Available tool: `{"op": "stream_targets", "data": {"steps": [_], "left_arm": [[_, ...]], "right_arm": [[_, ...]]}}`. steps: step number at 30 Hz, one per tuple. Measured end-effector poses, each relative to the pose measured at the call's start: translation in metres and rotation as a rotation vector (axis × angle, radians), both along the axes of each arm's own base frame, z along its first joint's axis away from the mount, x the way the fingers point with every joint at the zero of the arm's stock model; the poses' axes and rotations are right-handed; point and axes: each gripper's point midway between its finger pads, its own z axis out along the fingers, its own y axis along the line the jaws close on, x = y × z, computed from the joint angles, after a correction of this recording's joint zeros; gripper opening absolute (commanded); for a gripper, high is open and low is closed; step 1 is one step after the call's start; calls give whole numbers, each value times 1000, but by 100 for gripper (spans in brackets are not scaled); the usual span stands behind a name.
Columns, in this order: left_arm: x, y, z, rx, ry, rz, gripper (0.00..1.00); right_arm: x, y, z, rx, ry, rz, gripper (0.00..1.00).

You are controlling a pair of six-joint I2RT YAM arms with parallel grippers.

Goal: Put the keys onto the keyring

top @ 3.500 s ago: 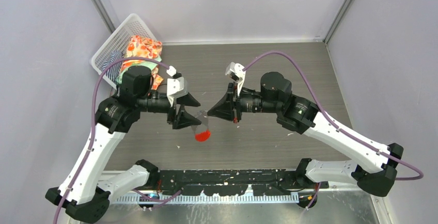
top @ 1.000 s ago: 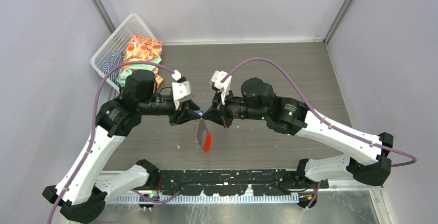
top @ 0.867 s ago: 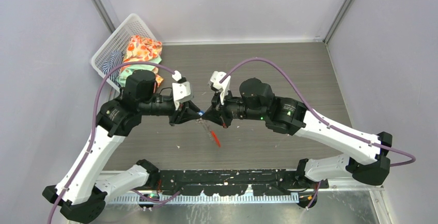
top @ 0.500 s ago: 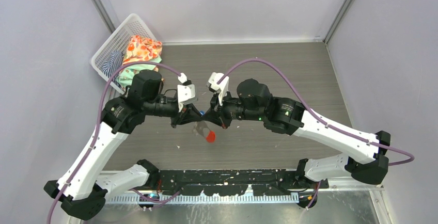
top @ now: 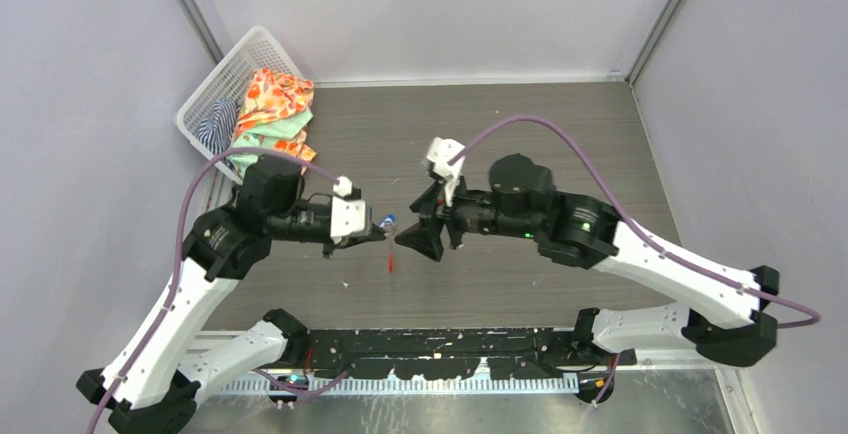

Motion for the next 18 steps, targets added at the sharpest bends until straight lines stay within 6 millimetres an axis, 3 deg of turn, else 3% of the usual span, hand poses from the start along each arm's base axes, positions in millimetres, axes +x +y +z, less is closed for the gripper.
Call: {"op": "stream_targets", "data": {"steps": [4, 8, 13, 18], "left_arm": [[-16, 4, -2, -42, -148, -108, 0], [-26, 2, 14, -110, -297, -188, 0], [-36, 0, 38, -189, -444, -266, 0], [-42, -5, 45, -227, -480, -320, 0]], "right_arm": [[-15, -27, 24, 71, -79, 36, 74], [-31, -47, 37, 119, -149, 91, 71], [-40, -43, 29, 123, -183, 165, 61], [-38, -27, 13, 82, -180, 211, 54]]}}
